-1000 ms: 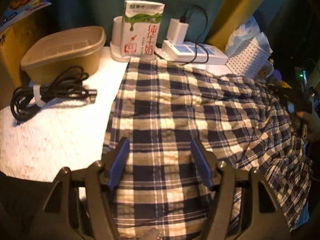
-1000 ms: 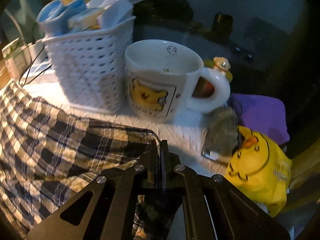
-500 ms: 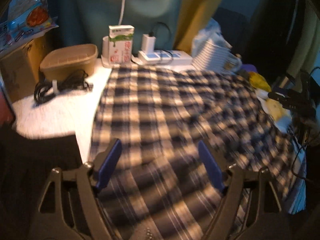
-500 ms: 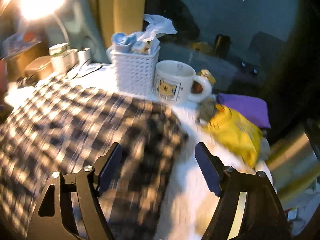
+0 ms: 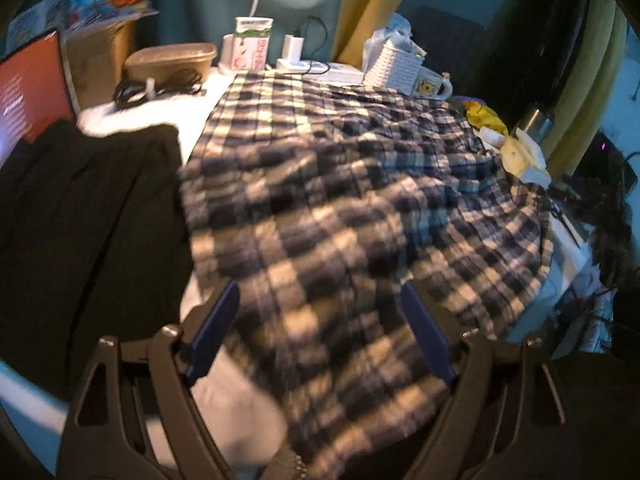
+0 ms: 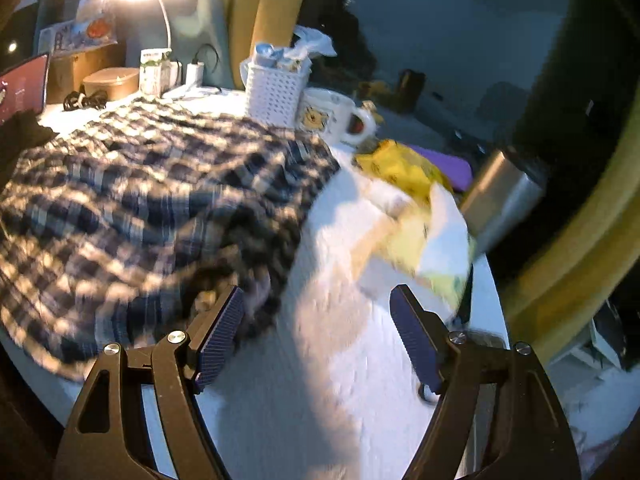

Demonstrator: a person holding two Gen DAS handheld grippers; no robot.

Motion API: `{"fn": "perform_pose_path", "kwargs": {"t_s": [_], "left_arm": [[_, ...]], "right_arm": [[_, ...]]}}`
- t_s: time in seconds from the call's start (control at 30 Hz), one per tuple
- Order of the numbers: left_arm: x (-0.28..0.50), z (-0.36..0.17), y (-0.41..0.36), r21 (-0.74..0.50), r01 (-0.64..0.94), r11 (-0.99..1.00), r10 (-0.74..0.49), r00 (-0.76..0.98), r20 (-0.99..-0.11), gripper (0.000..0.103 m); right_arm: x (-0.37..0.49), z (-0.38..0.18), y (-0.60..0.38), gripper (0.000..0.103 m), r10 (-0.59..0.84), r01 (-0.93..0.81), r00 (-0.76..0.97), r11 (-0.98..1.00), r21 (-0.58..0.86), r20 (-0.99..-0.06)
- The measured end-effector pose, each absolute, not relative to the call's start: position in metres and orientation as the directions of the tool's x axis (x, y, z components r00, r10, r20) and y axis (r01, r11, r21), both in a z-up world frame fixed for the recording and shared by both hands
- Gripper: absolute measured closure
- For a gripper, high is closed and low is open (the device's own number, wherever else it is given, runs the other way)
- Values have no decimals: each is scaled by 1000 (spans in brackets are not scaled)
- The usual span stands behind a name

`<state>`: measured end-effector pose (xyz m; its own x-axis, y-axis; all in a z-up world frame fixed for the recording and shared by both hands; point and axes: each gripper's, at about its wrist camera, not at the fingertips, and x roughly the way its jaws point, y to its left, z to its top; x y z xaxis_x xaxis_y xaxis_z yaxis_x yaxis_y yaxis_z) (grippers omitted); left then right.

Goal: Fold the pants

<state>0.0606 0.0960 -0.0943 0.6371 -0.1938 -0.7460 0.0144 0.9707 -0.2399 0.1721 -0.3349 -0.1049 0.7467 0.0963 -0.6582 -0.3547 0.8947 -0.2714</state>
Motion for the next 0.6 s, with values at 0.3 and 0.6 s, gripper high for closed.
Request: {"fn": "perform_pose_path", "kwargs": {"t_s": [0.3,0.6], "left_arm": [[-3,-99,87,-266,77,961,-255,621,-741,19],[3,-128,61,3,71,997,-38,565,-824,19]], "right_arm": [[141,-127,-339,24,68,-322,727,913,-252,-684],[132,-139,-339,24,65,-325,705,914,-241,-706]]}}
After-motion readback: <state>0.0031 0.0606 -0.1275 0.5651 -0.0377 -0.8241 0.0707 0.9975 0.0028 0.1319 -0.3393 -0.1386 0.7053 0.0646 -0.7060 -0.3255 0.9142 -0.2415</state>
